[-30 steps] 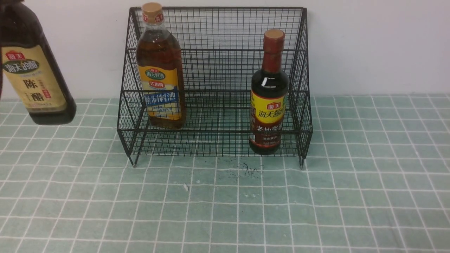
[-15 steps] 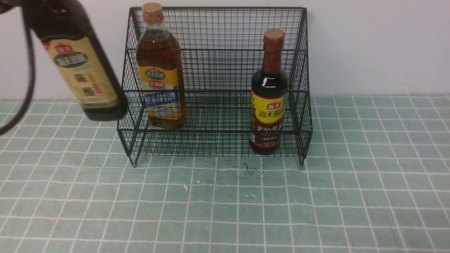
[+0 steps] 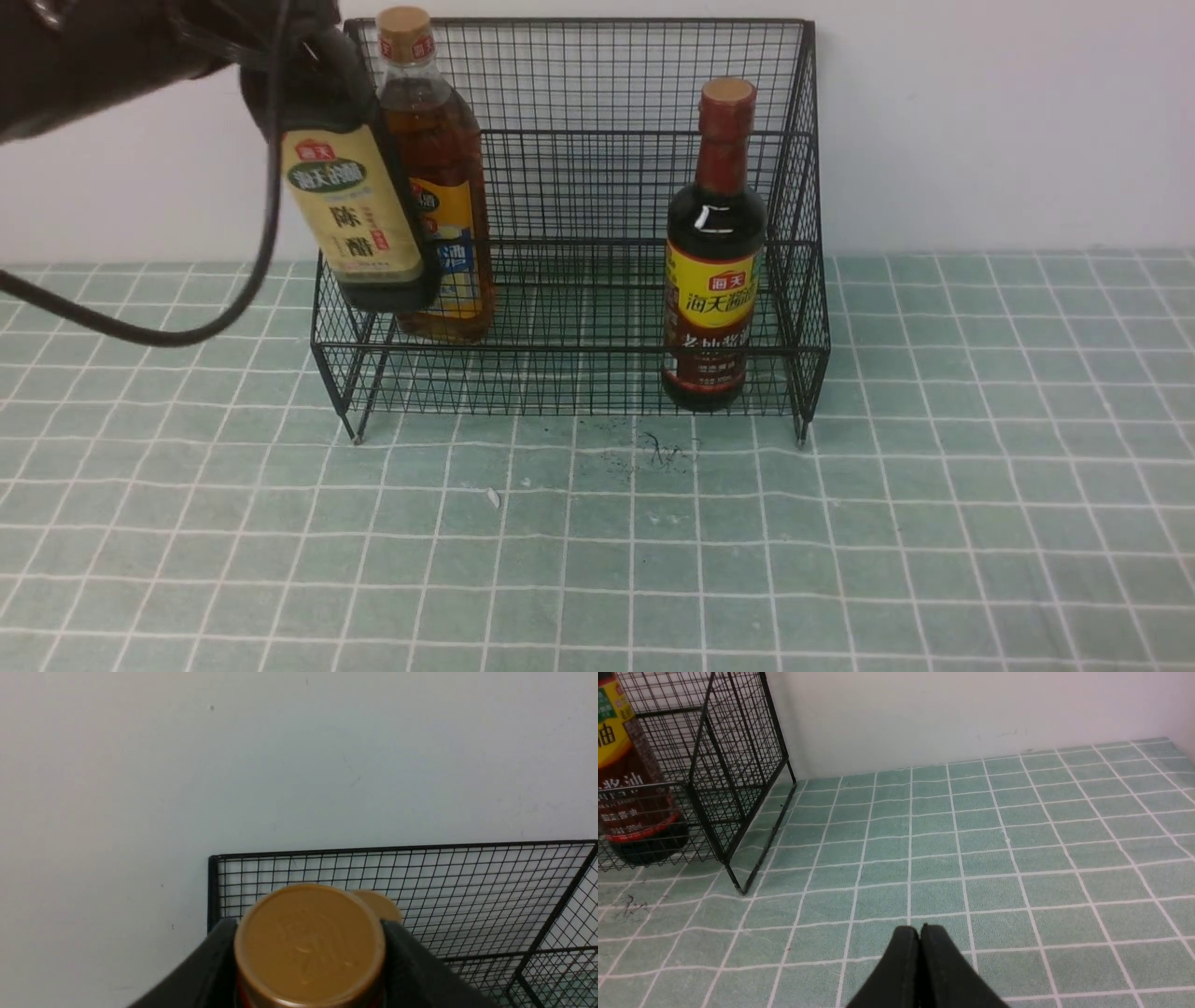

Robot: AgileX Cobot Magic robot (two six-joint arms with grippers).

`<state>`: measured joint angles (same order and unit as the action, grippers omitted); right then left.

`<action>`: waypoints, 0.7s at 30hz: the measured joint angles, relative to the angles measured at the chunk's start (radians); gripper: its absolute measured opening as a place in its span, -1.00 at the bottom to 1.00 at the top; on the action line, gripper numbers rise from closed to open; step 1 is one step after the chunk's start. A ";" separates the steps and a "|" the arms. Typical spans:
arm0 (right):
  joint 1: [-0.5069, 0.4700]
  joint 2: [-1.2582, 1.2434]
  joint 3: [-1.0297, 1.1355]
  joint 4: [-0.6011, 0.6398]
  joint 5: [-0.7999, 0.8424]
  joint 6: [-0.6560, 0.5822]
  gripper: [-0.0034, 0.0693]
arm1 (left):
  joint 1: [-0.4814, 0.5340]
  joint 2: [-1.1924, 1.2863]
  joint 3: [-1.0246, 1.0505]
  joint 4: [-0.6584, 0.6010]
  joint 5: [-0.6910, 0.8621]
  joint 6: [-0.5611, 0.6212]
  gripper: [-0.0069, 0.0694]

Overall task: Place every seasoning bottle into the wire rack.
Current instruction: Use the left arm to put the condiment bottle back on the shelf

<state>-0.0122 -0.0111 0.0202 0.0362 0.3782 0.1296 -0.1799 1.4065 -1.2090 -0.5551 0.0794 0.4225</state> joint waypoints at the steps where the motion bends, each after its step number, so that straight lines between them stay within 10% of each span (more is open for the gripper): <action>1: 0.000 0.000 0.000 0.000 0.000 0.000 -0.95 | -0.009 0.016 0.000 0.000 0.000 0.006 0.03; 21: 0.000 0.000 0.000 0.000 0.000 0.000 -0.95 | -0.017 0.095 0.001 0.007 0.221 0.102 0.03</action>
<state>-0.0122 -0.0111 0.0202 0.0362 0.3782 0.1296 -0.1972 1.5016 -1.2081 -0.5486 0.3008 0.5241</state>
